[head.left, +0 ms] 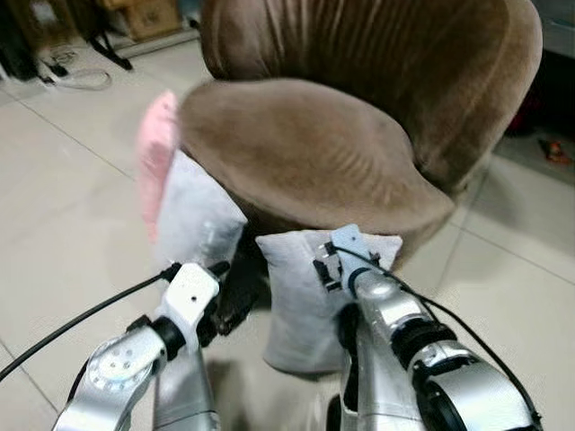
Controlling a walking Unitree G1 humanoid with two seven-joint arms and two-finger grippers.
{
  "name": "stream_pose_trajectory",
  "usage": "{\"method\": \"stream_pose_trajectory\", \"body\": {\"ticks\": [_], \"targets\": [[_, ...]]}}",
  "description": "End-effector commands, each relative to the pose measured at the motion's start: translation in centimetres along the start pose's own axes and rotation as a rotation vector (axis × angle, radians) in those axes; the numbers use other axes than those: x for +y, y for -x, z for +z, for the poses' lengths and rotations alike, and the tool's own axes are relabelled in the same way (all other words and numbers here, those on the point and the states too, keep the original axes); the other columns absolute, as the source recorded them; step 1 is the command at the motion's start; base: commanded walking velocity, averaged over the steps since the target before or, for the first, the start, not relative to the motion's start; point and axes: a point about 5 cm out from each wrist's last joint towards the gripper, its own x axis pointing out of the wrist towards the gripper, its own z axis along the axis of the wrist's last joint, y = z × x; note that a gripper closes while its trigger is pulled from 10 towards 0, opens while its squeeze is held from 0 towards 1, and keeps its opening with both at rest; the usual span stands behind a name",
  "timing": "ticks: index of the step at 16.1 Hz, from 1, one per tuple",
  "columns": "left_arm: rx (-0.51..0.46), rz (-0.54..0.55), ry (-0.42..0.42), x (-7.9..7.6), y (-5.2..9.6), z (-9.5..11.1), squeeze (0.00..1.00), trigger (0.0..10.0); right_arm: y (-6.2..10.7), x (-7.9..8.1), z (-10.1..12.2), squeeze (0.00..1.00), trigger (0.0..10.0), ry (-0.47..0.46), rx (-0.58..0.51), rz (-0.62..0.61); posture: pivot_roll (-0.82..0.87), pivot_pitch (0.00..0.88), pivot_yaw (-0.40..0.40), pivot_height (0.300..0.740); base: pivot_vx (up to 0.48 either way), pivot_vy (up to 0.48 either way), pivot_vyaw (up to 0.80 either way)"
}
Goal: Move the pillow to the sofa from floor
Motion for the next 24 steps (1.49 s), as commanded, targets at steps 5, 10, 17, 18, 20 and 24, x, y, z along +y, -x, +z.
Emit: {"method": "stream_pose_trajectory", "body": {"ticks": [5, 10, 17, 18, 20, 24], "targets": [[0.047, -0.021, 0.012, -1.0, 1.9, 0.1, 0.0, 10.0, 0.0, 0.8, -1.7, 0.0, 10.0, -0.046, 0.094, -0.001, 0.13, 0.224, -0.079, 0.446, 0.0, 0.0, 0.0], [0.058, -0.03, 0.023, -2.3, 2.4, 0.8, 0.0, 10.0, -0.1, 1.5, -1.4, 0.0, 0.0, -0.1, 0.069, 0.057, 0.13, 0.228, -0.08, 0.446, 0.0, 0.0, 0.0], [0.046, -0.027, 0.018, -2.5, 2.2, 2.5, 0.0, 10.0, -0.1, 1.6, -1.0, 0.0, 0.0, -0.132, 0.046, 0.08, 0.12, 0.212, -0.084, 0.446, 0.0, 0.0, 0.0], [0.049, -0.025, 0.021, -2.5, 1.9, 2.6, 0.0, 10.0, -0.1, 1.8, -0.9, 0.0, 0.0, -0.123, 0.037, 0.099, 0.12, 0.208, -0.086, 0.446, 0.0, 0.0, 0.0], [0.057, -0.023, 0.024, -2.2, 1.3, 2.4, 0.0, 10.0, -0.1, 1.8, -0.9, 0.0, 0.0, -0.112, 0.033, 0.1, 0.12, 0.206, -0.09, 0.446, 0.0, 0.0, 0.0], [0.06, -0.013, 0.028, -1.8, 0.8, 2.6, 0.0, 10.0, -0.1, 1.6, -0.8, 0.0, 0.0, -0.103, 0.03, 0.098, 0.12, 0.202, -0.096, 0.446, 0.0, 0.0, 0.0]]}}
